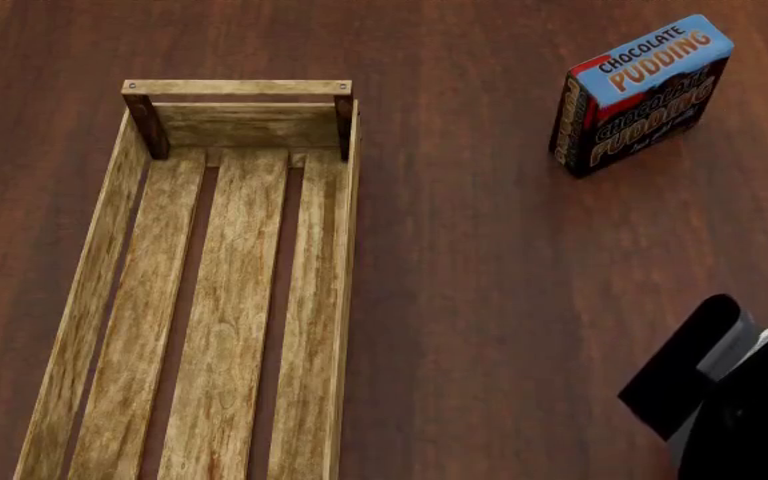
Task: Stack the left bowl on the right bowl and place them in the tray.
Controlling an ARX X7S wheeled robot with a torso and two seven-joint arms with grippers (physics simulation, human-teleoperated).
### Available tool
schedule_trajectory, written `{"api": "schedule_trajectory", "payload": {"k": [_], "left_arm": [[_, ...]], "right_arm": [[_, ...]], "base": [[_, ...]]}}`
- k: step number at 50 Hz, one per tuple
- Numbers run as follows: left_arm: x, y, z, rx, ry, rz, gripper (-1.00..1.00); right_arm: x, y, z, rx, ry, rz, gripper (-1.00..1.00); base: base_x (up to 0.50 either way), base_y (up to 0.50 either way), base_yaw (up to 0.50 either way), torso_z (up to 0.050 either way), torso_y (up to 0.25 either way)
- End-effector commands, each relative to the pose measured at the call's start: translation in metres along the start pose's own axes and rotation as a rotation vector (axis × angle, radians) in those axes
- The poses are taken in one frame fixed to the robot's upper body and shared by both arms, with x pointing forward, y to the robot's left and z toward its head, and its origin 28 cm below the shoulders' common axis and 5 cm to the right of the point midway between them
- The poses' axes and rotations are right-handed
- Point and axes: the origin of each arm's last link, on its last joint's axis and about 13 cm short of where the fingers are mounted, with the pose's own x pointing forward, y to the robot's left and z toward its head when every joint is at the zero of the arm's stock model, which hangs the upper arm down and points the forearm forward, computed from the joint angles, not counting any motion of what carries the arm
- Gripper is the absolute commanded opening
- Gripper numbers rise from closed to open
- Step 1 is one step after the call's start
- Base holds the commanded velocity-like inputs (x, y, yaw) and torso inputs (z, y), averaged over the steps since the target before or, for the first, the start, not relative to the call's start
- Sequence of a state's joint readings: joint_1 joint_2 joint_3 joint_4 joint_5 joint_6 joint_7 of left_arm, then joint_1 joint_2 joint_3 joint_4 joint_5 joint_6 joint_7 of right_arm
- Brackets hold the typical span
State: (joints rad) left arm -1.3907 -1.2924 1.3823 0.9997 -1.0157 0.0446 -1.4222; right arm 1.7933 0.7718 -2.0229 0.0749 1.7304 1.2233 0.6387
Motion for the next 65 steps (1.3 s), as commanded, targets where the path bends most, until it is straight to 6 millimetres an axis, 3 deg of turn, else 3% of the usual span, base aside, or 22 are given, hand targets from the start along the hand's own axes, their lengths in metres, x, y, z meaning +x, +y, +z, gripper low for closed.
{"api": "schedule_trajectory", "payload": {"k": [1, 25, 26, 41, 65], "left_arm": [[-0.001, 0.001, 0.000, 0.004, 0.003, 0.004, 1.00], [0.003, -0.001, -0.004, 0.008, 0.015, 0.001, 1.00], [0.002, -0.001, -0.004, 0.008, 0.015, 0.001, 1.00], [0.001, 0.000, 0.000, 0.005, 0.006, 0.007, 1.00], [-0.001, 0.001, 0.003, -0.007, -0.014, 0.012, 1.00]], "right_arm": [[0.012, 0.005, 0.000, 0.010, 0.019, 0.015, 1.00], [0.037, 0.014, 0.000, 0.032, 0.062, 0.032, 1.00], [0.037, 0.014, -0.001, 0.029, 0.068, 0.033, -1.00], [0.023, 0.008, -0.003, 0.024, 0.056, -0.008, -1.00], [-0.049, -0.026, 0.008, -0.085, -0.061, -0.181, -1.00]], "base": [[0.00, 0.00, 0.00, 0.000, 0.000], [0.00, 0.00, 0.00, 0.000, 0.000], [0.00, 0.00, 0.00, 0.000, 0.000], [0.00, 0.00, 0.00, 0.000, 0.000], [0.00, 0.00, 0.00, 0.000, 0.000]]}}
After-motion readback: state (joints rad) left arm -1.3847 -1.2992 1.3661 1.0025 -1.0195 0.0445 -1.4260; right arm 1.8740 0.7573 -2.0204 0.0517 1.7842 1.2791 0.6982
